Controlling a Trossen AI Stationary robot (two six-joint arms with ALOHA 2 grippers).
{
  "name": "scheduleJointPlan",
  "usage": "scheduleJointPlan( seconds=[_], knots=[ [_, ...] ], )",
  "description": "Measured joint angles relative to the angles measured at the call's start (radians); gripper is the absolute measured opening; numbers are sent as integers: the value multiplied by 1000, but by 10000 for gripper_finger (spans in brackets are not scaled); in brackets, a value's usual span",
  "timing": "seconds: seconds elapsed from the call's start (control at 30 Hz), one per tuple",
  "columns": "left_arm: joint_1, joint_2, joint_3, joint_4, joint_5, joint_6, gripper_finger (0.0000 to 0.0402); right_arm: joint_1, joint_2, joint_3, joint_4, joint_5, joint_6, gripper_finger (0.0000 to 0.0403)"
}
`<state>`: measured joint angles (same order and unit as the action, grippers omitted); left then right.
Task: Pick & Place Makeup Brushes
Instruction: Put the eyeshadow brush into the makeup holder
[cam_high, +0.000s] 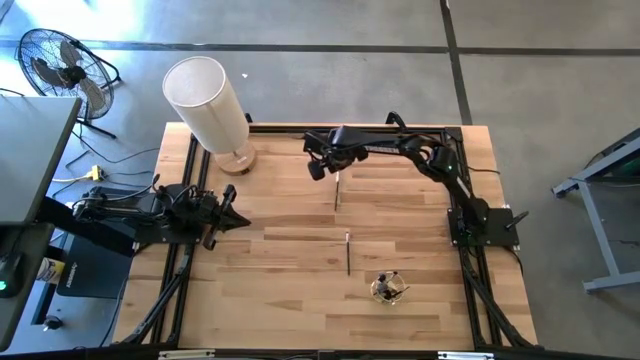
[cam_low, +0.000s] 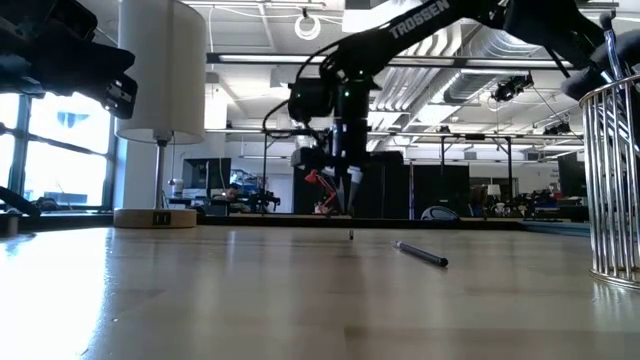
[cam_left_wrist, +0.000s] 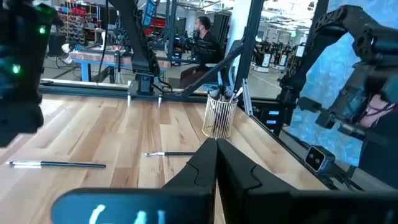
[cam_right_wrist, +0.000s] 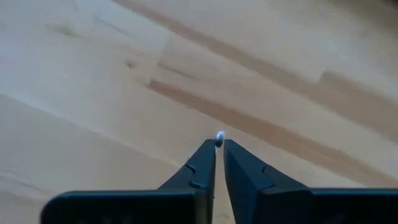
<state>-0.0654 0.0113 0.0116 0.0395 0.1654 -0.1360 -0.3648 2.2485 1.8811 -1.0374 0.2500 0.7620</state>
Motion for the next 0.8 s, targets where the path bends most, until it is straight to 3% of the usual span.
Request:
scheduleJointPlan(
  seconds=[0.47,0.67,0.8],
  knots=[
    [0,0,0,0,-1,0,1,-12,10,-111,121,-57,35,121],
    [0,0,0,0,-1,0,1,-18,2,-196,220,-59,66,117],
    [0,0,0,0,-2,0,1,-18,-3,-265,310,-82,-26,78]
  ],
)
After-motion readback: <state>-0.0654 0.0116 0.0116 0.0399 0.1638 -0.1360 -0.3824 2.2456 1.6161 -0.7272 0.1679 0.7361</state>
